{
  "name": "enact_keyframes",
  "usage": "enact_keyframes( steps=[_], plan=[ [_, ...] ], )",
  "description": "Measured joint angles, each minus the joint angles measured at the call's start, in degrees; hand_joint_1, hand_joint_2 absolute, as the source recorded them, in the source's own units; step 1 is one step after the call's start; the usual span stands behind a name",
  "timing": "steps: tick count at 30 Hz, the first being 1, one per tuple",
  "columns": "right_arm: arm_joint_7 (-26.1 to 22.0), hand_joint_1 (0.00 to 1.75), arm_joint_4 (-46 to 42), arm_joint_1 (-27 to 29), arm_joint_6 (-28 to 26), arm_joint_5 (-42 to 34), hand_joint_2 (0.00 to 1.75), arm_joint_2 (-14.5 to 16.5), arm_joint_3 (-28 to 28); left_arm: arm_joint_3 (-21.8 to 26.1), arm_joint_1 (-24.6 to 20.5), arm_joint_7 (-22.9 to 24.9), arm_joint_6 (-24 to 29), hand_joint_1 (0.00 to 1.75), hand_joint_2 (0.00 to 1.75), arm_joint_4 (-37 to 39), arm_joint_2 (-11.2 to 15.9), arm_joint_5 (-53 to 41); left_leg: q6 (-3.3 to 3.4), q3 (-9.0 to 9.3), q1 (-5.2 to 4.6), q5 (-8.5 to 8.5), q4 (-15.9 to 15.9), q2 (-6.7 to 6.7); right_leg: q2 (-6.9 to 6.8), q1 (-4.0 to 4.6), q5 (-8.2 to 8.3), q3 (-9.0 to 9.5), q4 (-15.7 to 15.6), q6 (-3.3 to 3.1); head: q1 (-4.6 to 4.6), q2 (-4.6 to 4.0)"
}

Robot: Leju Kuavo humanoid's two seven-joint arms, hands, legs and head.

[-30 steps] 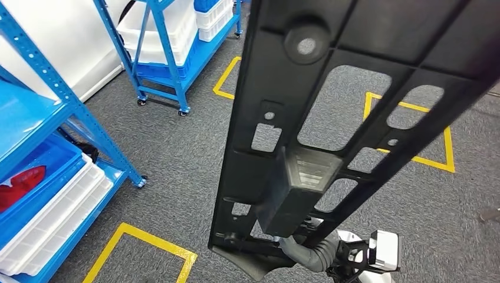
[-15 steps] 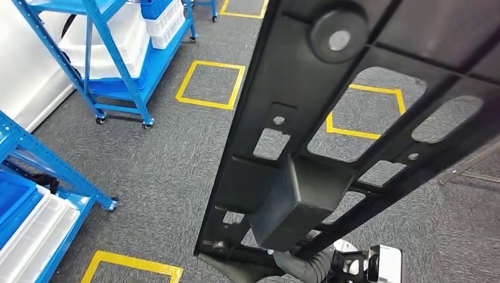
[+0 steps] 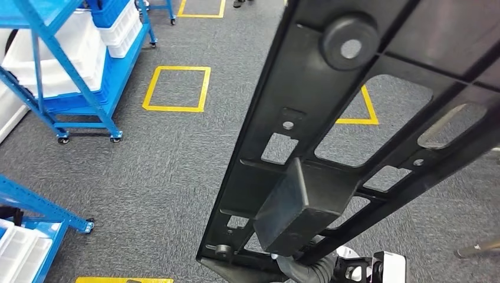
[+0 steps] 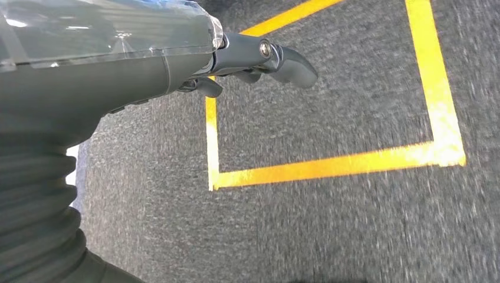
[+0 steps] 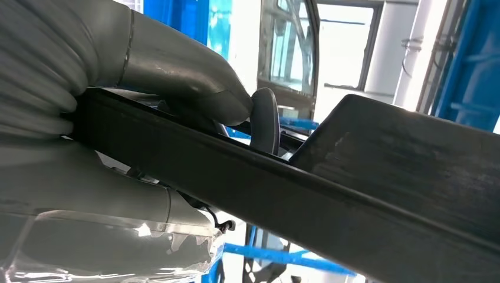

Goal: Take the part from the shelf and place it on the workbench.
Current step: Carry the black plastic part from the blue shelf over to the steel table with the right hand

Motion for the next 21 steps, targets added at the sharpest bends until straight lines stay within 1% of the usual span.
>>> enact_keyframes(
  steps=[1,2,3,4,5,6,7,8,9,10,11,12,13,14,15,16,17,18,19,20,21],
  plan=[
    [-0.02,1.75,-0.09,0.26,0.05,0.12,1.75,0.07,-0.07,0.0,-0.07,0.01,0.0,0.0,1.75,0.0,-0.05,-0.04,-0.32,0.2,0.06,-0.19,-0.04,0.34,0.65,-0.19,0.15,0.19,-0.34,-0.27,-0.01,0.0],
    [-0.04,1.75,-0.19,0.47,0.1,0.18,1.75,0.14,-0.14,0.0,-0.14,0.01,0.02,0.0,1.75,0.0,-0.09,-0.08,-0.6,0.3,0.13,-0.63,0.31,-0.25,1.21,-0.39,0.33,0.52,-0.82,-0.55,-0.01,0.0],
    [-0.05,1.75,-0.28,0.56,0.15,0.2,1.75,0.26,-0.18,-0.01,-0.18,0.01,0.04,0.0,1.75,0.0,-0.11,-0.11,-0.83,-0.04,0.2,-1.6,1.58,-1.44,1.77,-0.62,0.54,0.86,-1.29,-0.87,-0.01,0.0],
    [-0.06,1.75,-0.36,0.6,0.17,0.21,1.75,0.45,-0.2,-0.01,-0.16,0.04,0.07,0.0,1.75,0.01,-0.11,-0.1,-1.02,-1.02,0.29,-3.12,4.08,-2.98,2.33,-0.84,0.71,1.19,-1.67,-1.12,-0.02,0.0],
    [-0.08,1.75,-0.38,0.58,0.19,0.22,1.75,0.64,-0.22,-0.02,-0.06,0.1,0.08,0.0,1.75,0.01,-0.11,-0.07,-1.14,-2.63,0.38,-4.97,7.74,-4.47,2.92,-0.8,0.73,1.28,-1.76,-1.26,-0.02,0.0],
    [-0.07,1.75,-0.38,0.58,0.2,0.23,1.75,0.8,-0.22,-0.02,0.1,0.22,0.08,0.0,1.75,0.01,-0.11,-0.02,-1.24,-4.62,0.44,-6.71,11.82,-5.19,3.61,-0.78,0.74,1.28,-1.72,-1.37,-0.02,0.0],
    [-0.03,1.75,-0.37,0.63,0.24,0.25,1.75,0.9,-0.22,-0.02,0.29,0.36,0.09,0.0,1.75,0.01,-0.11,0.03,-1.37,-6.31,0.49,-7.65,15.04,-5.45,4.41,-0.78,0.71,1.27,-1.65,-1.38,-0.02,0.0],
    [0.02,1.75,-0.36,0.69,0.3,0.3,1.75,0.93,-0.22,-0.01,0.43,0.48,0.13,0.0,1.75,0.01,-0.1,0.1,-1.48,-7.26,0.54,-7.49,16.49,-5.52,5.22,-0.81,0.66,1.27,-1.53,-1.36,-0.02,0.0],
    [0.05,1.75,-0.35,0.73,0.4,0.35,1.75,0.93,-0.22,0.01,0.51,0.56,0.2,0.0,1.75,0.0,-0.09,0.19,-1.57,-7.08,0.62,-6.1,15.53,-5.61,6.05,-0.88,0.58,1.29,-1.33,-1.25,-0.02,0.0],
    [0.09,1.75,-0.34,0.74,0.54,0.4,1.75,0.94,-0.22,0.02,0.53,0.51,0.3,0.0,1.75,0.0,-0.09,0.33,-1.66,-5.85,0.75,-3.82,12.35,-5.98,6.85,-0.98,0.44,1.3,-1.06,-1.06,-0.02,0.0],
    [0.1,1.75,-0.34,0.73,0.68,0.43,1.75,0.97,-0.22,0.03,0.55,0.36,0.38,0.0,1.75,0.01,-0.09,0.48,-1.77,-4.21,1.01,-1.67,8.28,-7.18,7.56,-1.09,0.25,1.22,-0.71,-0.81,-0.02,0.0],
    [0.13,1.75,-0.33,0.64,0.84,0.44,1.75,1.01,-0.23,0.04,0.56,0.13,0.44,0.0,1.75,0.01,-0.09,0.61,-1.8,-2.75,1.23,-0.22,4.6,-8.61,8.25,-1.11,0.05,0.98,-0.22,-0.5,-0.01,0.0],
    [0.16,1.75,-0.33,0.56,0.96,0.44,1.75,1.06,-0.23,0.05,0.57,-0.13,0.48,0.0,1.75,0.01,-0.1,0.71,-1.71,-1.81,1.39,0.48,2.22,-9.78,8.85,-1.14,-0.06,0.63,0.15,-0.16,-0.01,0.0],
    [0.22,1.75,-0.32,0.51,1.03,0.45,1.75,1.1,-0.24,0.07,0.57,-0.31,0.5,0.0,1.75,0.01,-0.1,0.77,-1.5,-1.49,1.42,0.48,1.25,-10.56,9.43,-1.15,-0.05,0.25,0.36,0.22,-0.01,0.0],
    [0.27,1.75,-0.31,0.48,1.07,0.45,1.75,1.13,-0.24,0.08,0.53,-0.4,0.52,0.0,1.75,0.0,-0.11,0.8,-1.15,-1.47,1.28,0.4,1.11,-10.35,10.04,-1.19,0.08,-0.05,0.4,0.63,-0.01,0.0],
    [0.31,1.75,-0.31,0.48,1.07,0.45,1.75,1.14,-0.24,0.09,0.49,-0.44,0.54,0.0,1.75,0.0,-0.15,0.81,-0.7,-1.43,1.27,0.57,1.03,-9.71,10.53,-1.3,0.22,-0.22,0.28,1.02,-0.01,0.0],
    [0.33,1.75,-0.31,0.48,1.07,0.46,1.75,1.15,-0.24,0.1,0.45,-0.45,0.56,0.0,1.75,0.0,-0.18,0.82,-0.29,-1.32,1.24,0.76,0.78,-9.09,10.1,-1.32,0.11,-0.39,0.46,1.33,-0.01,0.0],
    [0.34,1.75,-0.3,0.4,1.07,0.46,1.75,1.15,-0.24,0.11,0.42,-0.46,0.57,0.0,1.75,0.0,-0.2,0.82,0.09,-1.2,1.24,0.94,0.5,-8.39,8.84,-1.31,-0.53,-0.88,1.44,1.58,0.0,0.0],
    [0.35,1.75,-0.29,0.25,1.07,0.46,1.75,1.15,-0.24,0.13,0.43,-0.48,0.58,0.0,1.75,0.0,-0.21,0.82,0.43,-1.1,1.22,1.05,0.25,-7.65,7.13,-1.28,-1.77,-1.9,3.56,1.78,0.0,0.0],
    [0.37,1.75,-0.26,0.13,1.08,0.46,1.75,1.15,-0.24,0.16,0.49,-0.48,0.6,0.0,1.75,0.0,-0.17,0.83,0.65,-1.04,1.06,1.05,0.17,-6.88,5.22,-1.28,-3.51,-3.51,6.87,1.97,0.0,0.0],
    [0.45,1.75,-0.21,0.01,1.1,0.43,1.75,1.15,-0.24,0.2,0.57,-0.48,0.6,0.0,1.75,0.0,-0.16,0.84,0.82,-1.04,0.89,0.99,0.15,-6.08,4.09,-1.34,-5.3,-5.49,10.85,2.17,0.0,0.0]
  ],
)
